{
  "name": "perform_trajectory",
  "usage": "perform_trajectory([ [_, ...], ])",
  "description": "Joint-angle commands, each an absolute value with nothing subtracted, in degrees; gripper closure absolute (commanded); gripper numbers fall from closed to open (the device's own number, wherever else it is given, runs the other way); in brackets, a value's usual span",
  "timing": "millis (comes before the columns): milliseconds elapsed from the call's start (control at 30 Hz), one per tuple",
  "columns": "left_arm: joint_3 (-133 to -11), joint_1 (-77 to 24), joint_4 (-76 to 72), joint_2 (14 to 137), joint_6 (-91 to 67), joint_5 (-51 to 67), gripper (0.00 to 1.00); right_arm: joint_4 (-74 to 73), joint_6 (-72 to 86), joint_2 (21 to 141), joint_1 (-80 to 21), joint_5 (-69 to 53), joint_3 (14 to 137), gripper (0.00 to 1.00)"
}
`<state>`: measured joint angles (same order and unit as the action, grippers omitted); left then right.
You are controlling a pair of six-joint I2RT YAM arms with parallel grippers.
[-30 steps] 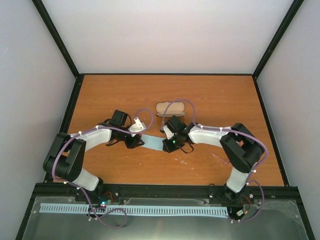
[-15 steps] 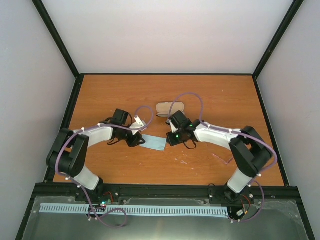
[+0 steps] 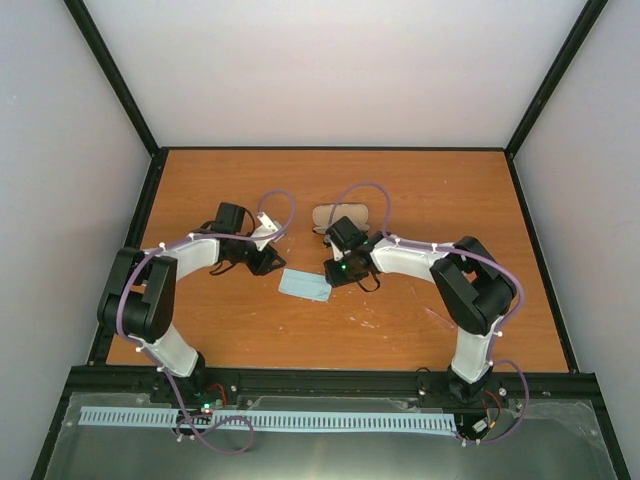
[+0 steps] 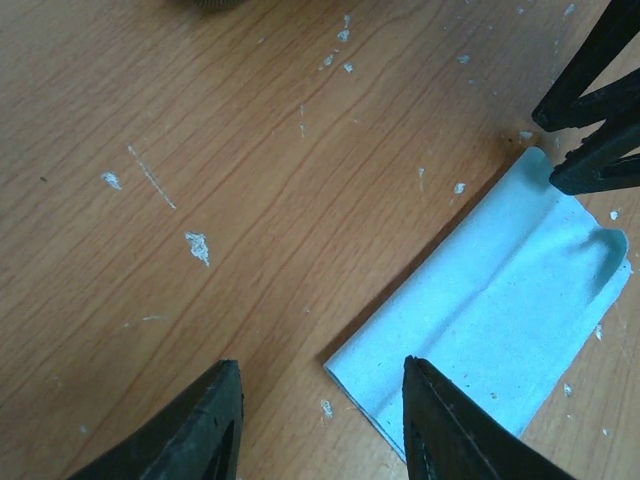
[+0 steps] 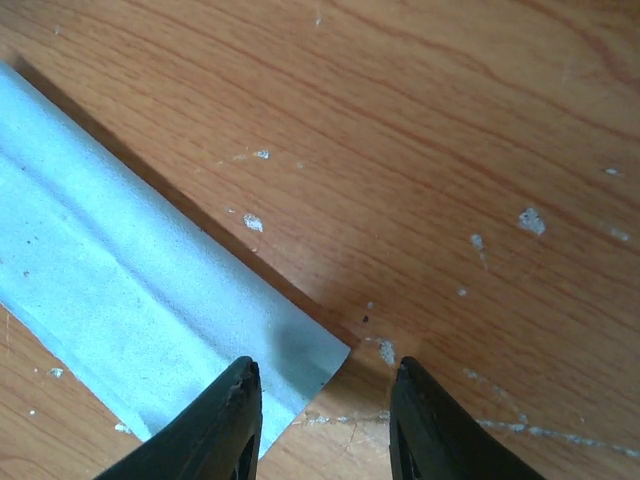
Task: Organize the sunglasses
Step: Pick up the glasses cleaning cloth from the center of the board.
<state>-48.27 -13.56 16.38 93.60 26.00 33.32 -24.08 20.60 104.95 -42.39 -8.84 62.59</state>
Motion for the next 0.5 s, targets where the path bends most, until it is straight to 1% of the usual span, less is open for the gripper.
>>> perform_trajectory([
  [0,-49.5,-13.5,15.8,94.2,25.3,35.0,0.55,-26.0,19.9,106.8,-42.4,-9.1,64.5,0.65],
  [200,-49.4,-13.5,15.3,94.7,25.1,34.7,0.55,-27.5,19.7,107.6,-42.6,-8.4,64.7,0.71],
  [467,-49.8,-13.5,15.1,95.7,25.1,34.5,0.53,-28.0,19.7,109.5,-43.3,-8.1,66.2,0.71],
])
